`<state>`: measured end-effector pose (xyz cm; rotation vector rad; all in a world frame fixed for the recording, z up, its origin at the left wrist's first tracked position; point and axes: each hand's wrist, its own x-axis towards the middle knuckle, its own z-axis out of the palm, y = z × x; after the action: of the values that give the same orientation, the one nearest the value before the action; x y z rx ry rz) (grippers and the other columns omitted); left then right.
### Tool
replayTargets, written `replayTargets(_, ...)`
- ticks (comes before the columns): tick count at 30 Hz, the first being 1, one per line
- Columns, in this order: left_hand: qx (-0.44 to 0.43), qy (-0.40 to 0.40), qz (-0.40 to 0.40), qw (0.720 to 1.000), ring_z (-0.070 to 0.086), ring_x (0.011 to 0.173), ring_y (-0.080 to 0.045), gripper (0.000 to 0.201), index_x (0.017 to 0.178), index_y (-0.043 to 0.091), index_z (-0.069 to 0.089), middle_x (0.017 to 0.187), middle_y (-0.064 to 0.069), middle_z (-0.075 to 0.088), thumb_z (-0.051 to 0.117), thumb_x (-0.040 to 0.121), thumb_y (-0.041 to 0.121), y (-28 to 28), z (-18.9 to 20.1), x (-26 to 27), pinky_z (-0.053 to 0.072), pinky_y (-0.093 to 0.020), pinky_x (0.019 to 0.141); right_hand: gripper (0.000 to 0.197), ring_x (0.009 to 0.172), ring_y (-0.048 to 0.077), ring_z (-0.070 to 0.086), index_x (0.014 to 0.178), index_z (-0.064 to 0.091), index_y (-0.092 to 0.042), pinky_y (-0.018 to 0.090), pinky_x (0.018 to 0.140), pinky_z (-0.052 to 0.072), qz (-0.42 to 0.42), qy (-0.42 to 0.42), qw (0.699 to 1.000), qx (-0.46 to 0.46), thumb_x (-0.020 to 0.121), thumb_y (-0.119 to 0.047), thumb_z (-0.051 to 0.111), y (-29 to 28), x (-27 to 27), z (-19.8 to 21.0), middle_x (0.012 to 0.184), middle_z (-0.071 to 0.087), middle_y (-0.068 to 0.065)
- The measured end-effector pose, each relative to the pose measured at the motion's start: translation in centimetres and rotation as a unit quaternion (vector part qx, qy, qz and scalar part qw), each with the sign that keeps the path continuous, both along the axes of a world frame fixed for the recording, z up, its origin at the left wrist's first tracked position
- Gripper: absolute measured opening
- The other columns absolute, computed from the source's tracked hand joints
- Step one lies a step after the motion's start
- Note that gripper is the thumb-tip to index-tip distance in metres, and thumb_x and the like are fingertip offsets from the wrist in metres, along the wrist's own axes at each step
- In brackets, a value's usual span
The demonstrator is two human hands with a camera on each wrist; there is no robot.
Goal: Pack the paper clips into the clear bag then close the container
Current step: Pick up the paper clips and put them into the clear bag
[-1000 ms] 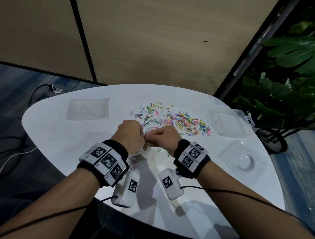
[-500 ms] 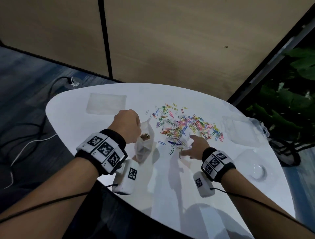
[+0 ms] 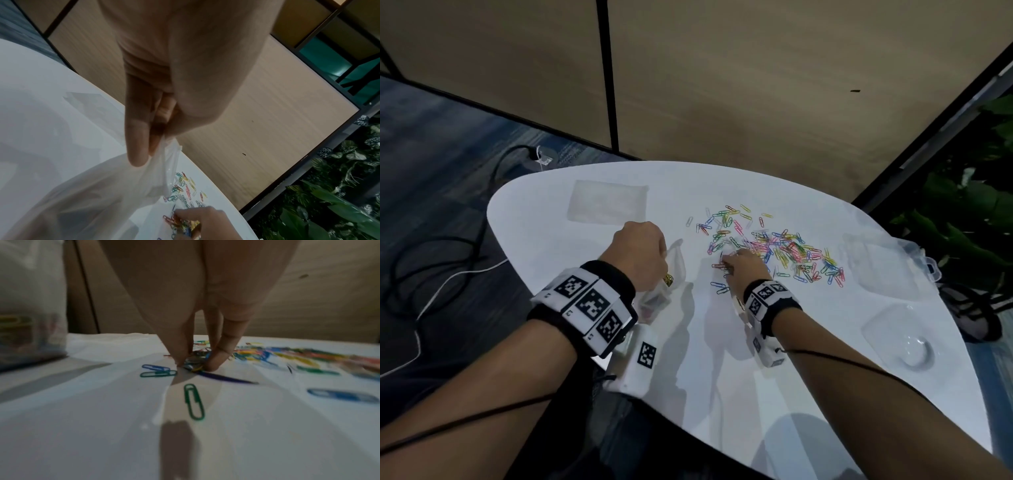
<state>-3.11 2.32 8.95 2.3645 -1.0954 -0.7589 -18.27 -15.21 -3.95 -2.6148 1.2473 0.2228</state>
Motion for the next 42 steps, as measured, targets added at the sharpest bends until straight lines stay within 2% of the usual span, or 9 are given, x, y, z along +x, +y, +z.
replayTargets(4, 0.001, -0.003, -0.008, 1.0, 0.072, 0.08, -0.031, 0.017, 0.087, 0.01, 0.07, 0.092, -0.013, 0.07, 0.055, 0.089, 0.002, -0.4, -0.4, -0.2, 0.063, -0.04, 0.078, 0.022, 0.074, 0.024, 0.063, 0.077, 0.068, -0.007, 0.03, 0.073, 0.059, -0.004, 0.004, 1.0, -0.013, 0.085, 0.005, 0.052, 0.2, 0.6, 0.4, 0.078, 0.065, 0.01)
replayTargets(11, 0.005, -0.007, -0.016, 1.0, 0.072, 0.082, -0.031, 0.017, 0.087, 0.01, 0.071, 0.09, -0.013, 0.071, 0.055, 0.088, 0.003, -0.4, -0.3, -0.5, 0.062, -0.041, 0.079, 0.006, 0.074, 0.013, 0.069, 0.085, 0.079, -0.015, 0.02, 0.074, 0.056, -0.207, -0.229, 0.943, 0.125, 0.084, -0.015, 0.073, -1.1, -2.8, 1.2, 0.08, 0.075, -0.002)
replayTargets(14, 0.008, -0.009, -0.02, 1.0, 0.071, 0.081, -0.031, 0.018, 0.089, 0.01, 0.071, 0.089, -0.012, 0.071, 0.055, 0.088, 0.003, -0.6, 0.0, -0.9, 0.062, -0.041, 0.079, 0.005, 0.075, 0.017, 0.073, 0.084, 0.078, -0.011, 0.023, 0.079, 0.059, -0.313, -0.343, 0.852, 0.243, 0.082, -0.016, 0.076, -1.5, -4.0, 2.3, 0.081, 0.077, 0.005)
replayTargets(18, 0.011, -0.018, -0.033, 0.999, 0.072, 0.085, -0.032, 0.02, 0.096, 0.007, 0.072, 0.091, -0.014, 0.071, 0.054, 0.089, 0.001, -1.0, 0.7, -1.8, 0.062, -0.041, 0.081, 0.026, 0.088, 0.023, 0.073, 0.109, 0.066, 0.011, 0.025, 0.08, 0.059, -0.325, -0.535, 0.613, 0.482, 0.086, -0.003, 0.07, -0.1, -3.8, 5.7, 0.099, 0.072, 0.02)
replayTargets(20, 0.009, -0.013, -0.038, 0.999, 0.072, 0.086, -0.032, 0.021, 0.099, 0.007, 0.072, 0.095, -0.014, 0.07, 0.054, 0.09, 0.0, -1.2, 0.9, -2.2, 0.062, -0.041, 0.081, 0.022, 0.092, 0.021, 0.072, 0.109, 0.065, 0.009, 0.022, 0.08, 0.058, -0.266, -0.526, 0.58, 0.562, 0.09, -0.003, 0.064, 2.1, -2.9, 7.8, 0.098, 0.072, 0.018)
replayTargets(23, -0.005, -0.009, -0.033, 0.999, 0.072, 0.088, -0.033, 0.017, 0.095, 0.009, 0.073, 0.098, -0.015, 0.07, 0.058, 0.089, 0.004, -1.5, 0.9, -2.5, 0.062, -0.041, 0.08, 0.017, 0.092, 0.023, 0.069, 0.104, 0.064, 0.008, 0.026, 0.085, 0.058, -0.22, -0.483, 0.611, 0.588, 0.092, -0.004, 0.062, 5.4, -1.4, 8.6, 0.096, 0.07, 0.019)
replayTargets(30, -0.024, -0.008, -0.025, 0.999, 0.072, 0.084, -0.031, 0.012, 0.089, 0.01, 0.072, 0.096, -0.013, 0.069, 0.061, 0.089, 0.007, -1.5, 0.8, -2.7, 0.063, -0.041, 0.077, 0.012, 0.076, 0.03, 0.074, 0.079, 0.075, -0.012, 0.047, 0.08, 0.06, -0.178, -0.423, 0.819, 0.346, 0.081, -0.001, 0.07, 8.4, 1.4, 6.7, 0.079, 0.075, 0.016)
replayTargets(37, -0.021, -0.005, -0.029, 0.999, 0.072, 0.084, -0.031, 0.016, 0.089, 0.012, 0.072, 0.094, -0.012, 0.069, 0.058, 0.089, 0.006, -1.3, 0.9, -2.5, 0.062, -0.04, 0.081, 0.021, 0.057, 0.002, 0.054, 0.098, 0.078, -0.015, 0.015, 0.061, 0.043, 0.029, -0.263, 0.944, 0.196, 0.087, -0.01, 0.06, 7.8, 1.1, 8.4, 0.068, 0.066, -0.003)
replayTargets(42, -0.028, -0.002, -0.015, 0.999, 0.071, 0.088, -0.031, 0.017, 0.093, 0.013, 0.071, 0.098, -0.012, 0.069, 0.056, 0.093, 0.005, -0.6, 1.0, -2.1, 0.061, -0.042, 0.082, 0.022, 0.09, 0.018, 0.071, 0.107, 0.074, -0.016, 0.032, 0.087, 0.057, -0.035, -0.363, 0.87, 0.332, 0.088, -0.008, 0.065, 6.5, -0.2, 9.0, 0.098, 0.076, 0.006)
